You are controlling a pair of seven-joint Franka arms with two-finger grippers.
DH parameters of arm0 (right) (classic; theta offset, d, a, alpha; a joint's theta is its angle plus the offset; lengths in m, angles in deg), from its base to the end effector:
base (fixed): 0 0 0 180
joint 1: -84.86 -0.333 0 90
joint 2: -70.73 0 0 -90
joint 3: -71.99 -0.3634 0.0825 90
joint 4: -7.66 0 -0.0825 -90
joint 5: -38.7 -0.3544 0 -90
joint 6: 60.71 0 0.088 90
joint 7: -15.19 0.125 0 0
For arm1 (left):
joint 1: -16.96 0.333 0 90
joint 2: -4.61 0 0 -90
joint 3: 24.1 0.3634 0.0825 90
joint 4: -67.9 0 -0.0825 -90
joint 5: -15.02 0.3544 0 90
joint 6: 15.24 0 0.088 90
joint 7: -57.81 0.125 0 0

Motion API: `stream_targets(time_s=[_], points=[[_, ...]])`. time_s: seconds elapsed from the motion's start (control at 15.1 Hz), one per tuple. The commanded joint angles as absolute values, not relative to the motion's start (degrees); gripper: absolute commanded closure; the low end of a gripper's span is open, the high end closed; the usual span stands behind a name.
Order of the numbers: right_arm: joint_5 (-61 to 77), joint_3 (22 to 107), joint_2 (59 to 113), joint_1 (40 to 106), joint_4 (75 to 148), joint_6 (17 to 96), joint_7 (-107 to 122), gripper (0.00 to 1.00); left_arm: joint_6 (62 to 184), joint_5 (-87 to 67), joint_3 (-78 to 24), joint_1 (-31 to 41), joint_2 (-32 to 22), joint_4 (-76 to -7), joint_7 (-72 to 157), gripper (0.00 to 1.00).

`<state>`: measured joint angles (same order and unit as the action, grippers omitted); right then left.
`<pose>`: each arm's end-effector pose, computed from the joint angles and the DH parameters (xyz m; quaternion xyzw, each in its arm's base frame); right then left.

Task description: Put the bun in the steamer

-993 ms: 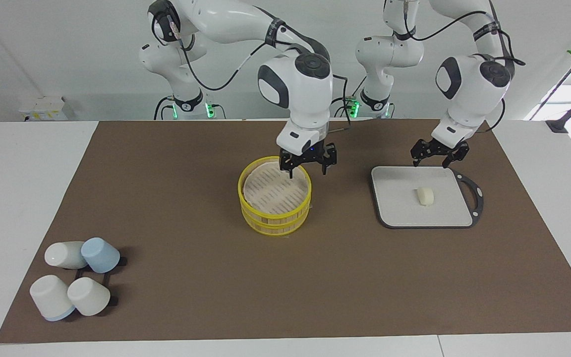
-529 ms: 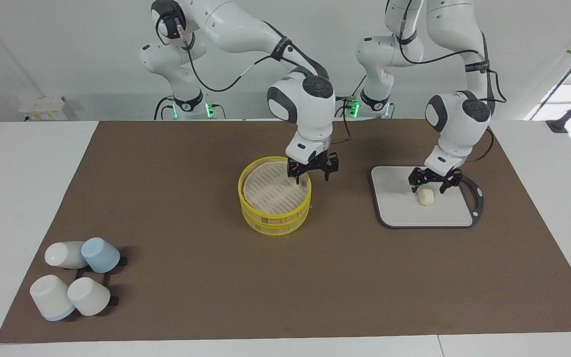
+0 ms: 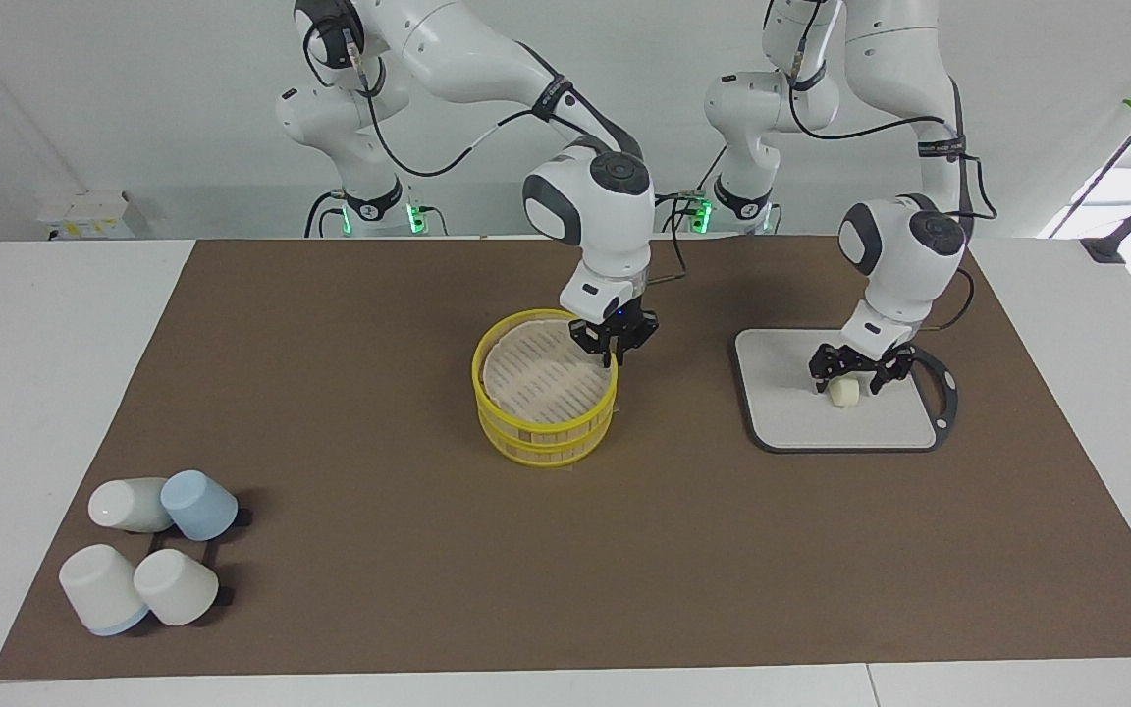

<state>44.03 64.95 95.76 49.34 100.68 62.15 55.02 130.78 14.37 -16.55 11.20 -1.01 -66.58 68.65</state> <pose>0.5112 0.4457 0.4181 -0.9981 -0.0405 -0.0425 0.0180 0.5085 0.0154 0.3528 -0.9958 0.0749 -0.0514 0.0087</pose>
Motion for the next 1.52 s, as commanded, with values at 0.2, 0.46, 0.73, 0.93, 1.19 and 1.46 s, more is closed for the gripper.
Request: stream_targets(time_s=[0.2,0.46,0.73,0.93,1.19,1.46], points=[[44.2,64.7,97.8,55.4,86.5,45.2,44.5,1.00,123.8,15.5,-16.2,10.2,-1.1,-62.9,67.3,0.61],[43.5,64.7,93.2,63.0,84.0,33.9,32.7,1.00,108.2,14.9,-16.3,7.3,-1.3,-51.2,63.0,0.64],[44.8,65.0,91.0,73.8,83.9,24.1,12.7,1.00,98.3,12.3,-16.3,-6.5,-8.1,-33.0,34.0,0.64],[45.3,65.0,90.1,79.8,87.5,26.4,2.2,1.00,97.0,8.1,-16.3,-15.5,-13.0,-23.1,20.1,0.64],[45.3,65.0,88.9,80.2,90.2,29.0,1.4,1.00,111.2,13.7,-16.1,-30.3,-20.5,-25.9,3.9,0.64],[45.3,65.0,88.7,80.4,91.1,29.1,1.2,1.00,118.4,16.0,-16.1,-33.0,-22.9,-30.6,0.9,0.63]])
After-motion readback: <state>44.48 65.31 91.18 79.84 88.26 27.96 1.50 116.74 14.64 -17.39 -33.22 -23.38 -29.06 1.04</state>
